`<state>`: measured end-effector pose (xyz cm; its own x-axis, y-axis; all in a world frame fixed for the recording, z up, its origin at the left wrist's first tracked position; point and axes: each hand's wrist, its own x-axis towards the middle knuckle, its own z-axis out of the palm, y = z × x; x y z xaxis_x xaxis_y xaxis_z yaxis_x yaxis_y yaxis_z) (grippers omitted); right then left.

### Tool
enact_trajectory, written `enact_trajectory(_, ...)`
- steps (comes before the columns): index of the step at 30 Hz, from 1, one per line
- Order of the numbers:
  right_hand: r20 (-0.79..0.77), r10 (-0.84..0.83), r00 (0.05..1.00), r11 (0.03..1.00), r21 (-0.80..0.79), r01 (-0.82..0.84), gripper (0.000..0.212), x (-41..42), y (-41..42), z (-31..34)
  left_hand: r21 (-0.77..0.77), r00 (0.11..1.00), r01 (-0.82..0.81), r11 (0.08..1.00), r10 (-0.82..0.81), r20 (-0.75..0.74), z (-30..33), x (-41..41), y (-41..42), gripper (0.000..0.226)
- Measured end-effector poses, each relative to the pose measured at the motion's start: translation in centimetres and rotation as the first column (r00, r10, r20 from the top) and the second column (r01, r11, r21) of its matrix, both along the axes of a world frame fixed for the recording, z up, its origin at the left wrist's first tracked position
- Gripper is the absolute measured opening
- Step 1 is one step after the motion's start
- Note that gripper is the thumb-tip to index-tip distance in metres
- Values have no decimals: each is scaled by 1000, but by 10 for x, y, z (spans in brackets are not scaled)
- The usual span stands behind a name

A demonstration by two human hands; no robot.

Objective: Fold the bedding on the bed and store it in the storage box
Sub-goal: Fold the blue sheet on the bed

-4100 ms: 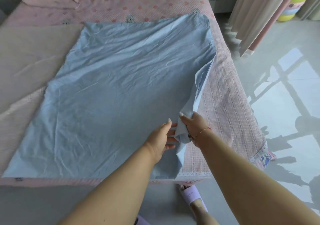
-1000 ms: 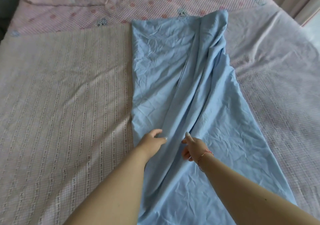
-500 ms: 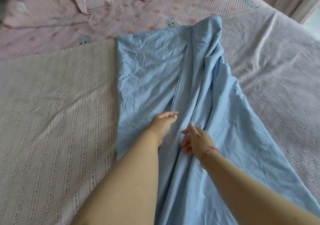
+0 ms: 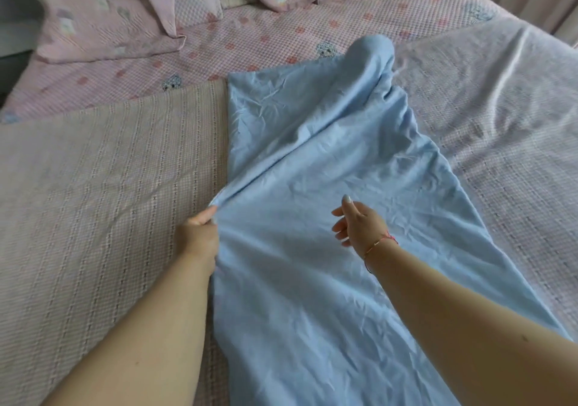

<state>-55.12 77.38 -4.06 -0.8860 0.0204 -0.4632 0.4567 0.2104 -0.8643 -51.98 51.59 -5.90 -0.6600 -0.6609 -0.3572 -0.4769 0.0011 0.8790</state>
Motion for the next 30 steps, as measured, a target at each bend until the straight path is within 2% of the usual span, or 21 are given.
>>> enact_trajectory(2,-23,47,999,996,78,-45,36,0,0,-7,-89,992,105,990,-98,77,-2,3,1,45)
enact_trajectory(3,-31,78,996,991,114,-74,35,2,0,-11,-264,972,202,943,-161,170,-1,3,7,49)
enact_trajectory(4,-34,123,992,981,159,-116,34,5,1,-15,-470,940,304,829,-181,290,0,4,15,51)
enact_trajectory(5,-31,179,983,964,204,-169,35,9,2,-19,-630,922,366,685,-177,343,4,9,28,51)
enact_trajectory(6,-23,235,972,945,241,-223,37,15,3,-21,-719,921,388,577,-217,323,4,17,42,49)
enact_trajectory(8,-14,320,947,916,260,-305,42,28,4,-22,-787,882,428,443,-394,258,-2,38,74,46)
enact_trajectory(9,-22,353,936,906,258,-335,42,34,4,-22,-762,821,513,396,-484,302,-10,50,88,47)
enact_trajectory(11,-12,467,884,827,358,-433,42,46,9,-24,-624,649,730,279,-568,506,-21,79,106,57)
enact_trajectory(12,18,543,840,744,453,-491,42,52,14,-26,-538,580,801,261,-557,594,-27,93,111,66)
enact_trajectory(14,93,640,762,567,613,-551,43,66,28,-29,-482,555,831,277,-463,692,-31,119,115,80)
enact_trajectory(15,120,661,741,506,658,-558,45,75,34,-28,-514,595,804,300,-398,698,-26,131,119,78)
enact_trajectory(16,127,674,728,472,684,-557,46,84,37,-25,-550,638,770,324,-371,675,-22,142,124,74)
enact_trajectory(17,130,696,706,445,694,-566,48,93,37,-23,-548,632,775,316,-375,678,-21,152,130,69)
enact_trajectory(19,154,769,621,369,687,-627,49,117,39,-18,-499,550,834,237,-445,707,-24,178,144,65)
enact_trajectory(21,211,799,563,299,674,-676,49,140,50,-17,-410,479,878,247,-463,746,-22,204,153,65)
enact_trajectory(23,267,769,581,277,681,-678,49,153,69,-19,-379,476,878,293,-454,753,-17,223,151,64)
enact_trajectory(26,303,732,610,291,670,-683,49,163,85,-14,-460,593,800,384,-396,701,-11,245,147,56)
enact_trajectory(28,290,725,625,345,633,-693,48,173,85,-7,-496,709,684,536,-325,626,-1,261,153,47)
enact_trajectory(30,265,713,649,409,594,-692,47,187,87,-3,-444,750,576,686,-227,622,11,279,161,54)
